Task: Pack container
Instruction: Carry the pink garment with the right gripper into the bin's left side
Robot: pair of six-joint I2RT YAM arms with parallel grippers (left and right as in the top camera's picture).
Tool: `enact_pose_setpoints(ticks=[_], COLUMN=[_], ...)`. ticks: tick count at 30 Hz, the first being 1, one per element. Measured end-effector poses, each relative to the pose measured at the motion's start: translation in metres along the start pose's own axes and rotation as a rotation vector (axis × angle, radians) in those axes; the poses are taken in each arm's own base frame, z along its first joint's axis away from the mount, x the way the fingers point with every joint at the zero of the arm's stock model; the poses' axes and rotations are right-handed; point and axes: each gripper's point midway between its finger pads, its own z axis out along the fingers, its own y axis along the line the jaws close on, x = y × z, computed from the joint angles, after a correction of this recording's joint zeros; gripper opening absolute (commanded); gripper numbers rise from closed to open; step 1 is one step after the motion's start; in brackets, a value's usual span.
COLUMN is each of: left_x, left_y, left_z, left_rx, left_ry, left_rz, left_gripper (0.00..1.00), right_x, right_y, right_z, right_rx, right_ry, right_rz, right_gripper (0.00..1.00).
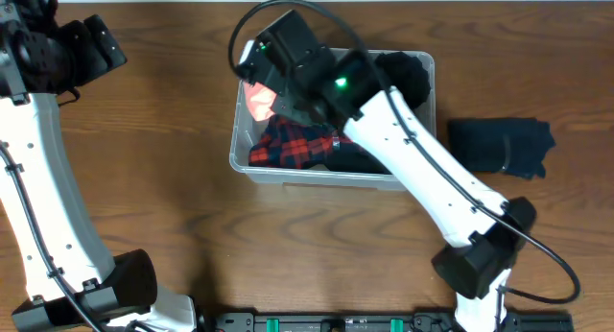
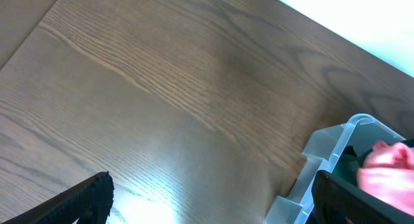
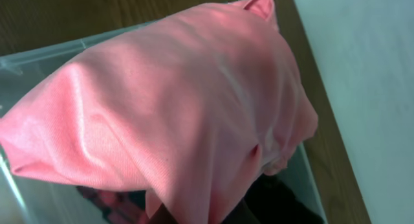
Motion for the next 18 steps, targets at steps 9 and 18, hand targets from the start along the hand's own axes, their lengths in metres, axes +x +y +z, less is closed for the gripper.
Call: enact_pose_setpoints(ticks=[9, 18], left_x=[0.0, 0.0], left_y=[0.0, 0.0], left_z=[0.0, 0.0], left_rx=[0.0, 0.0], left_ry=[0.0, 0.0], left_rz=[0.0, 0.0], left_gripper=[0.98, 0.98], right_x=[-0.004, 0.015], right_y=[0.028, 0.058], right_z=[0.009, 0.007], right_rx=[-0.034, -0.097], right_ry=[0.028, 0.128], right_rz=[-0.042, -0.034], right_gripper=[0.01, 0.88])
